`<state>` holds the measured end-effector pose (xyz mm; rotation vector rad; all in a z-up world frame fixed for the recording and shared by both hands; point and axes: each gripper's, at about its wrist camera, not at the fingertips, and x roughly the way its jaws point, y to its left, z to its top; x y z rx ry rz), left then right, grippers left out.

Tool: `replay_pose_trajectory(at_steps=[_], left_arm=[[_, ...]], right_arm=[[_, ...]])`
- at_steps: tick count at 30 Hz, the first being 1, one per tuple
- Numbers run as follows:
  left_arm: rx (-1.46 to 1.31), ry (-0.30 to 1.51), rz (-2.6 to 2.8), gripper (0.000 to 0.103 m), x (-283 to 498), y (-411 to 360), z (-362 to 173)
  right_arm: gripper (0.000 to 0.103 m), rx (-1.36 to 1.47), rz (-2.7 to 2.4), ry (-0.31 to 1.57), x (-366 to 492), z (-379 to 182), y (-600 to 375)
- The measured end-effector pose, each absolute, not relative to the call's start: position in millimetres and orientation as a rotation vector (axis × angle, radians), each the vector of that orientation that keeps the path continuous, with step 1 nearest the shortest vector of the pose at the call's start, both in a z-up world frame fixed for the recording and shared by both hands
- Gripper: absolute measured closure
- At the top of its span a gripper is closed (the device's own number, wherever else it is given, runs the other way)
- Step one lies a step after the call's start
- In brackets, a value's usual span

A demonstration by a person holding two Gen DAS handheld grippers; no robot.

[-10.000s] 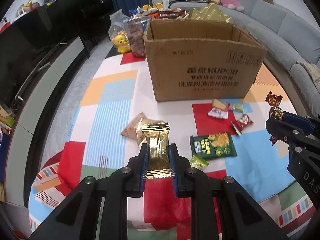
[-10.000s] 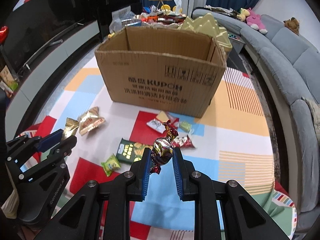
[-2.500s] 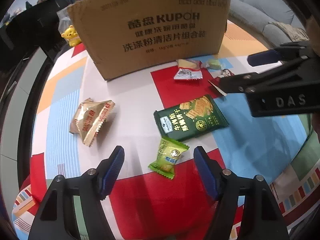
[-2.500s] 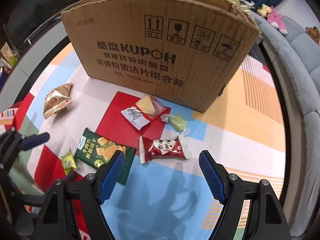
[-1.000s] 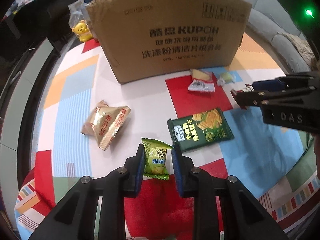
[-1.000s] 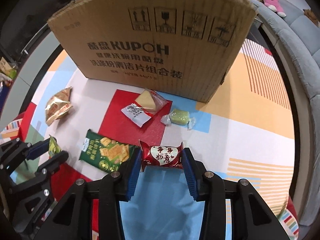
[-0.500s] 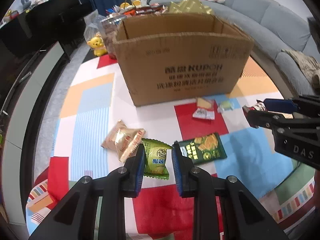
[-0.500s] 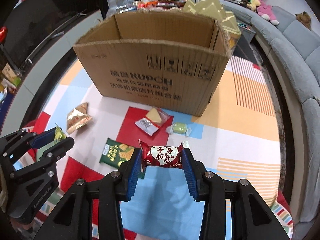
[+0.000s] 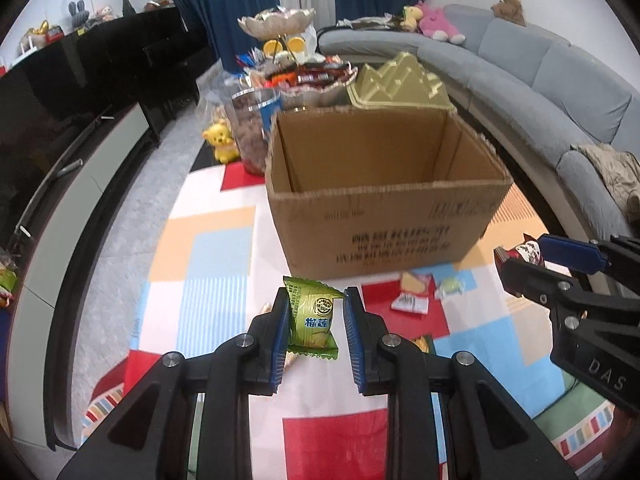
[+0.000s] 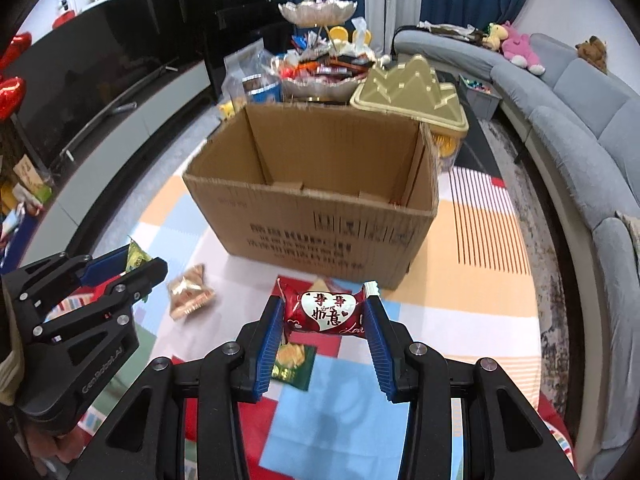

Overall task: Organize snacks
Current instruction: 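Lift and carry the green candy and red-white wafer over the box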

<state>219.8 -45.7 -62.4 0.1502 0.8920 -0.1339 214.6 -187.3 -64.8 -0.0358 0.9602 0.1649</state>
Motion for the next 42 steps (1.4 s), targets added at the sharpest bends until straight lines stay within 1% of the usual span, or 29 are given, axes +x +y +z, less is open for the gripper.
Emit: replay_pose_trajectory(at_steps=[13, 30, 42], left_arm=[[0.118, 0.822, -0.107, 0.076, 240.8, -43.3, -27.8], [0.102, 0.729, -0.074, 0.076, 284.1, -40.8, 8.5], [0.104, 0.706, -0.051, 0.076, 316.2, -47.3, 14.2]], right_arm=[[0.061, -0.024, 0.150, 0.866, 228.2, -25.2, -184.1], [0.061, -0.013, 0.104, 0.774, 261.7, 8.6, -186.3], [0.061, -0.008, 0.076, 0.740, 291.9, 18.9, -190.1]])
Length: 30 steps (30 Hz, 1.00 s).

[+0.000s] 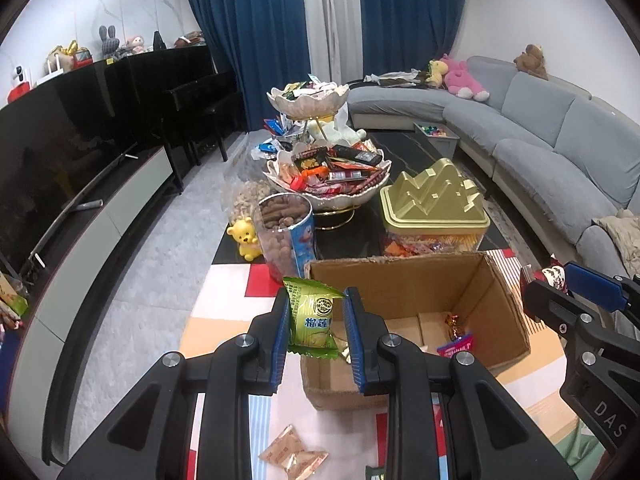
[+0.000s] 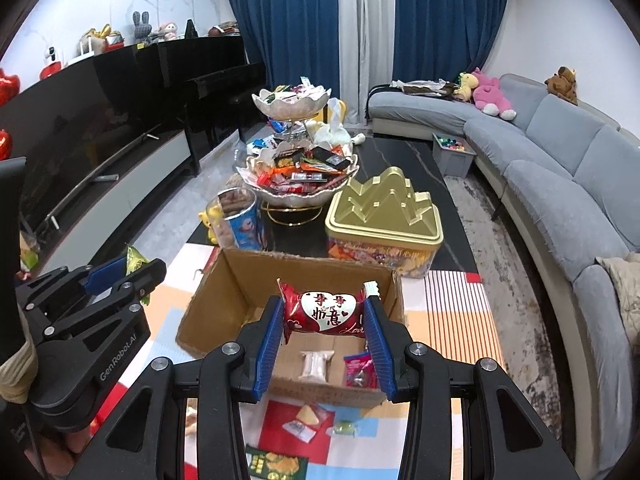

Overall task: Organize snacks
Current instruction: 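Lift and carry the green candy and red-white wafer over the box, then open both tools to drop the green candy and wafer into the box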

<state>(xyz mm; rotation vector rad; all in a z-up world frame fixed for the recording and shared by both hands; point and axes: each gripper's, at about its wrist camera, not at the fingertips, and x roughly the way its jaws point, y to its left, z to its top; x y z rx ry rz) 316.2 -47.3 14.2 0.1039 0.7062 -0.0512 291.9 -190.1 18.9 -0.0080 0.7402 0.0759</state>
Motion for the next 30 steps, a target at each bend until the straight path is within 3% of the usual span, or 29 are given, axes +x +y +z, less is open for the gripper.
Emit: replay_pose_trajectory(at_steps=[25, 30], left_arm=[[0.094, 0.758, -0.025, 0.076, 371.9, -49.5, -14.3], [0.089, 0.766, -0.026, 0.066, 373.2, -49.1, -17.3]], right_arm=[[0.060, -0.012, 0.048, 0.780, 348.1, -9.8, -193.4], [0.058, -0.006, 0.065, 0.786, 352.4, -12.7, -193.5]])
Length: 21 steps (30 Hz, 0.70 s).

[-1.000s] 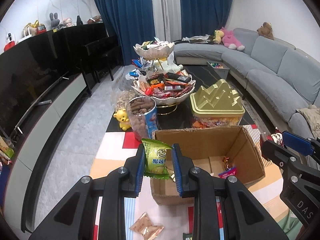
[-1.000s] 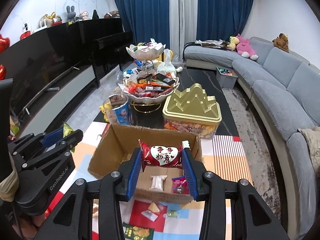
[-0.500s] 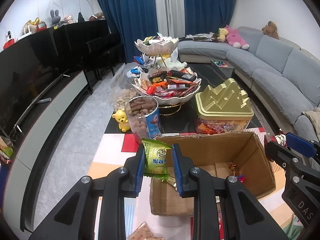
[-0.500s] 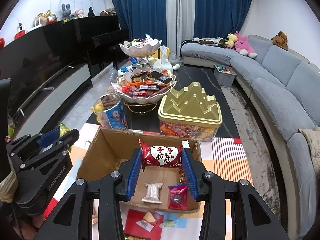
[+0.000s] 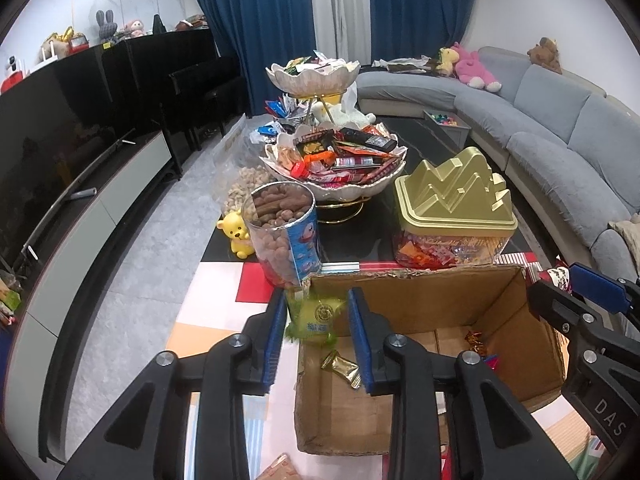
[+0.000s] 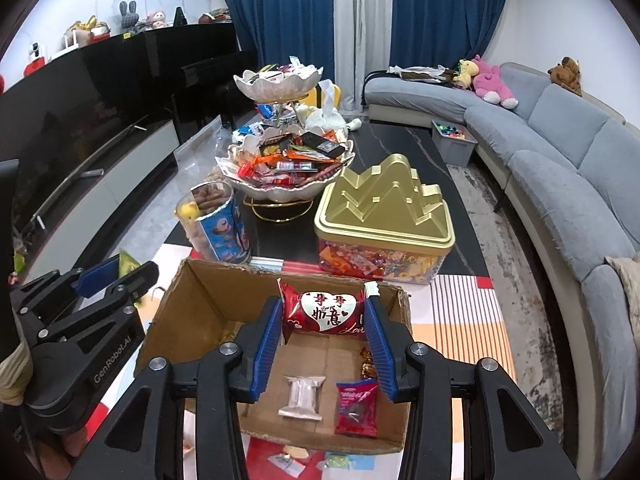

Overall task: Organize snacks
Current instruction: 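Open both tools to drop the green candy and wafer into the box, then withdraw both tools from the box toward the biscuit and cracker packets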

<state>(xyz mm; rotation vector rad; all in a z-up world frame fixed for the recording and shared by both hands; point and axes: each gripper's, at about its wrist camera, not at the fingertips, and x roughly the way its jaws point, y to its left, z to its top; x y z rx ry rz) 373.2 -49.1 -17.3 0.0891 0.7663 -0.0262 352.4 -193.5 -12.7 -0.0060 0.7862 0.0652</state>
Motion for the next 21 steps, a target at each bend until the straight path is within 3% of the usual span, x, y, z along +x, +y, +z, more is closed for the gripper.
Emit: replay_pose_trajectory(at_steps=[4, 8, 21], left_arm=[[0.089, 0.755, -0.013, 0.048, 372.4, -46.3, -15.7], [0.091, 0.747, 0.000, 0.033, 369.8, -43.0, -14.3], [0.092, 0.730, -0.001, 0.028, 359.2, -39.5, -3.4]], right_arm=[[0.052, -0.020, 0.070, 0.784, 353.8, -12.6, -192.0], [0.031, -0.039, 0.051, 0.760, 352.4, -8.6, -191.2], [0.027, -0.044, 0.026, 0.730, 343.2, 4.8, -191.6]])
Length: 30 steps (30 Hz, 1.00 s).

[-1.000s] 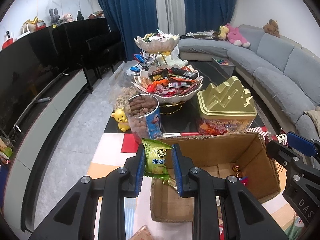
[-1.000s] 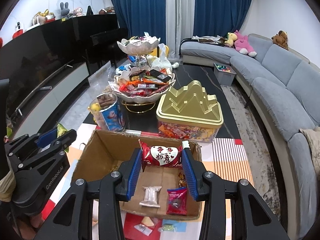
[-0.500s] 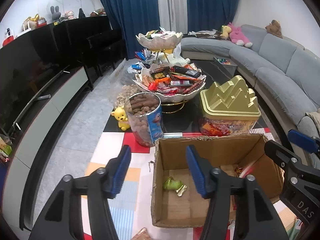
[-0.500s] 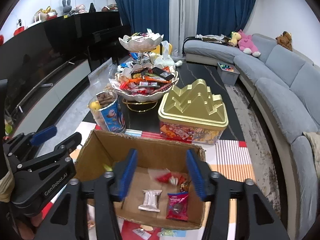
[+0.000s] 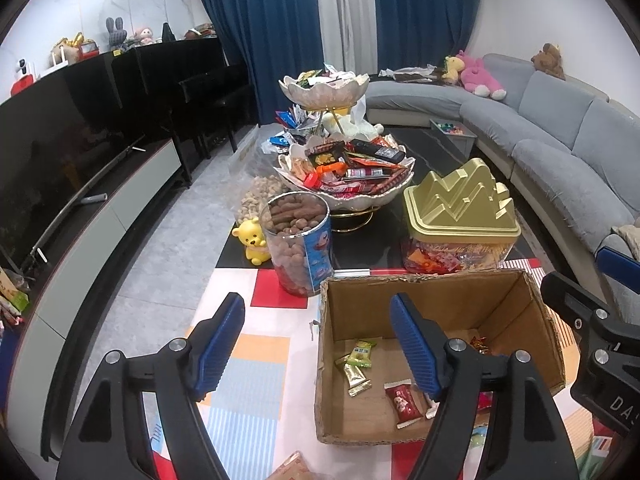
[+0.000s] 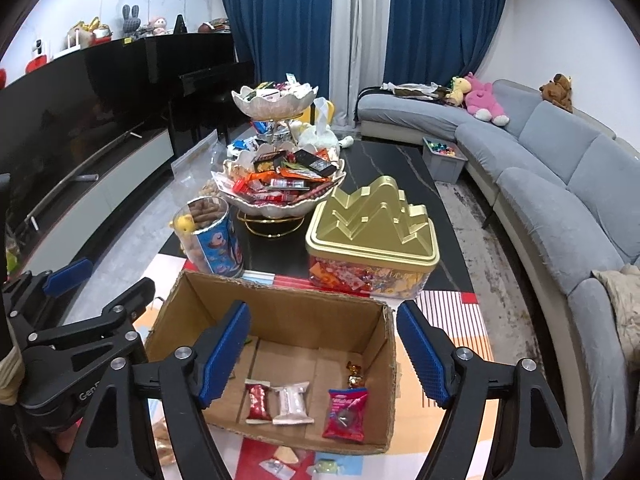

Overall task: Organize snacks
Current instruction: 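Withdraw both tools from the box toward the biscuit and cracker packets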

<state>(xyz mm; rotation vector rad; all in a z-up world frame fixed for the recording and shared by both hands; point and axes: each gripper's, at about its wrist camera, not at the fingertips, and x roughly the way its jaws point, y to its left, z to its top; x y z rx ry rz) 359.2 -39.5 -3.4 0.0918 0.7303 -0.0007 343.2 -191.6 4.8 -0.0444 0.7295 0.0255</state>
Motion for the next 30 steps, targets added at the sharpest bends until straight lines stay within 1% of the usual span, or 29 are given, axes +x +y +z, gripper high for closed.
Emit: replay_pose_trajectory(at_steps=[14, 30], left_arm=[[0.095, 0.695, 0.010, 0.027, 332.4, -33.1, 13.2], [0.116, 0.704, 0.009, 0.027, 295.0, -30.2, 0.2]], right_arm=[[0.027, -0.034, 0.023, 0.709, 320.1, 15.9, -191.0], [0.027, -0.029, 0.026, 0.722, 283.5, 9.3, -190.8]])
